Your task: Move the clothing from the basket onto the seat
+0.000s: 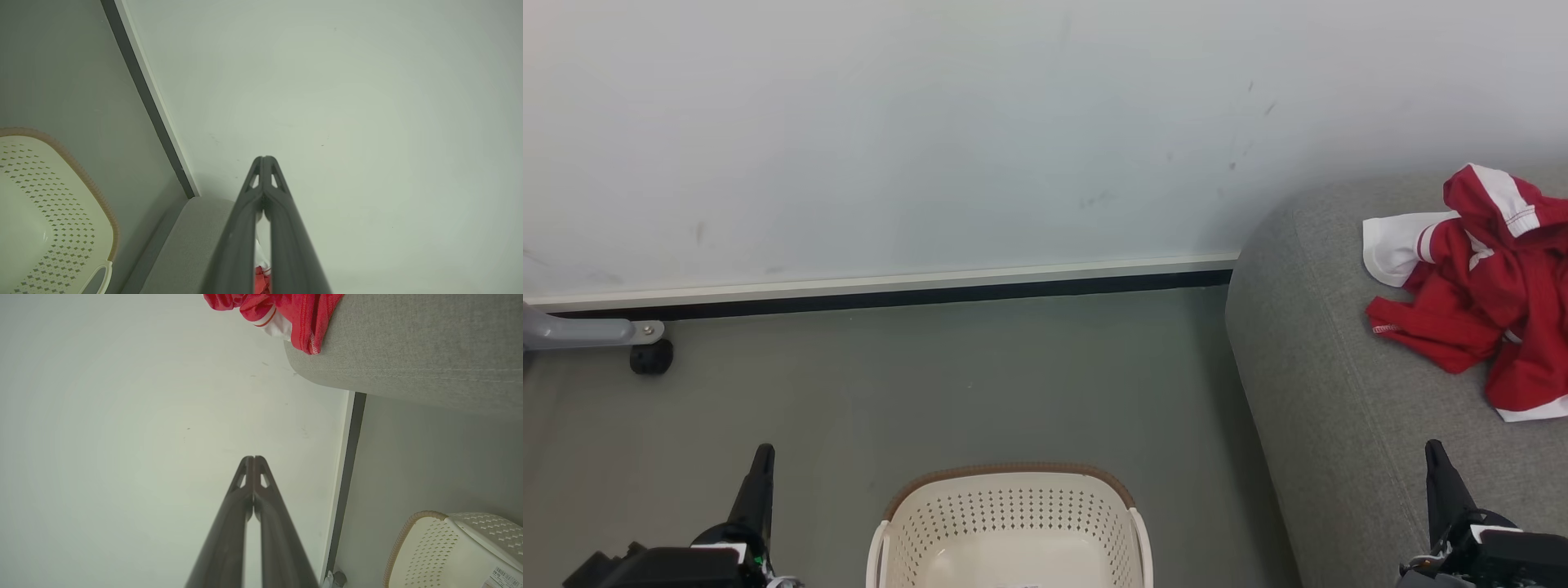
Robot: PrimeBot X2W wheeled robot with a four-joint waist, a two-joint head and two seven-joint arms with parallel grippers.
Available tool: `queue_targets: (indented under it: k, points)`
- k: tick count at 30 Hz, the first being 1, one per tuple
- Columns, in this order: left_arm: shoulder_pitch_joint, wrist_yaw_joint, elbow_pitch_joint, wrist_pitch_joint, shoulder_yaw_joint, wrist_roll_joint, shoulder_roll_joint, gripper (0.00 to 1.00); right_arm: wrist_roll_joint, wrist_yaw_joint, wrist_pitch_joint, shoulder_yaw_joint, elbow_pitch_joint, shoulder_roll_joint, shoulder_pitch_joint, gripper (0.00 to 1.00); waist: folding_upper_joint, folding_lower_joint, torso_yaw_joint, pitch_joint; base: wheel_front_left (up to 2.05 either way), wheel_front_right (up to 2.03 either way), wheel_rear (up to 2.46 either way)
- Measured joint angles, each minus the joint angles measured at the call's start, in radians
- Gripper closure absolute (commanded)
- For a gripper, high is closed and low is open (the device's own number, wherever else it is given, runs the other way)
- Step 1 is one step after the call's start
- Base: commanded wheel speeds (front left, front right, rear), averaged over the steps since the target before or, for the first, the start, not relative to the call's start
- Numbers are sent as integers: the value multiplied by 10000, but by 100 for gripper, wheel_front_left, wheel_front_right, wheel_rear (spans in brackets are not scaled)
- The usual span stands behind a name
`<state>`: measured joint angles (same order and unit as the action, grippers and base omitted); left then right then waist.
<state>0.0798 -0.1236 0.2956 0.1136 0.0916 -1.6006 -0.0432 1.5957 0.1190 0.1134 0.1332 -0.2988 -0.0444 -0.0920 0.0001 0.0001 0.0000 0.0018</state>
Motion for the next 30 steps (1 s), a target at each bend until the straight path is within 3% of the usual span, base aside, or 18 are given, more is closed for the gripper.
queue_targets:
  k: [30]
  points:
    - [0, 0, 2, 0, -2, 0, 0, 100, 2, 4, 0, 0, 0, 2, 0, 100, 0, 0, 0, -1, 0, 0, 0]
